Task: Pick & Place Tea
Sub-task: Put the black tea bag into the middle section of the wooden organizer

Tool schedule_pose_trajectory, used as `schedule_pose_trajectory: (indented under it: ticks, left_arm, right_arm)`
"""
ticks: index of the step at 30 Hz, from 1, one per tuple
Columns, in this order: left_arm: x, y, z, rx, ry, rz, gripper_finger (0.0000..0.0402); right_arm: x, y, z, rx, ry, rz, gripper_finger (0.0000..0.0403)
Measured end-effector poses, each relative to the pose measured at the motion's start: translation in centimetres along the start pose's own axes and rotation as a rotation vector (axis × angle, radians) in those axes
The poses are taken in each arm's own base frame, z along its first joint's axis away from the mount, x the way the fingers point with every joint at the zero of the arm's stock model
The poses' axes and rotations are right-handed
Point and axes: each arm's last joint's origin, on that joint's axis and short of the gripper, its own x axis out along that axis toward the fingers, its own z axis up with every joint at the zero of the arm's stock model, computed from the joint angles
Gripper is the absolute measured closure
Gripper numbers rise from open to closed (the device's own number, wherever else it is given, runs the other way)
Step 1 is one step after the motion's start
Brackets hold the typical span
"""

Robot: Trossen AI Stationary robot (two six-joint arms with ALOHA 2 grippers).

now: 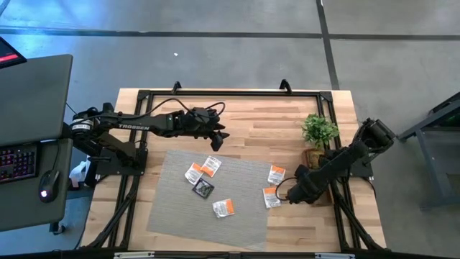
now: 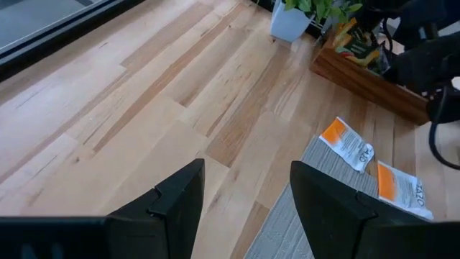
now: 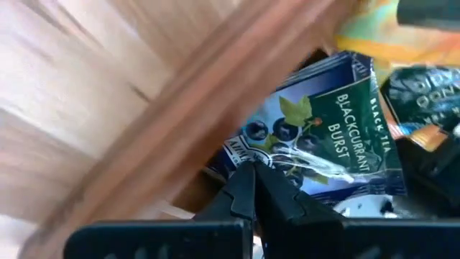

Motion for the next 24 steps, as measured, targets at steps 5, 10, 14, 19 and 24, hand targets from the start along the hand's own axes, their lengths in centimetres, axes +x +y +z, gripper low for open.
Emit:
schedule_pose_trajectory:
  ticks: [5,10,14,19,24]
  left_arm:
    - [0.0,0.0,0.0,-0.028,-0.001,0.0,0.0197]
    - [0.0,0.0,0.0,-0.046,-0.001,0.002,0.0197]
    - [0.0,0.0,0.0,-0.053,0.005,-0.012,0.0197]
    - [0.0,-0.1,0.0,-0.054,0.013,-0.032,0.0197]
    - [0.0,-0.1,0.0,-0.054,0.013,-0.032,0.0197]
  right_arm:
    - [0.0,-0.4,1.0,0.047,-0.08,-0.028,0.0403]
    - [-0.1,-0.8,2.2,0.131,-0.156,-0.05,0.0403]
    - [-0.6,-1.0,2.6,0.104,-0.109,-0.042,0.0403]
    - [-3.2,-1.2,2.4,0.071,-0.102,-0.057,0.0403]
    - [-6.1,-1.1,2.5,-0.005,-0.233,-0.062,0.0403]
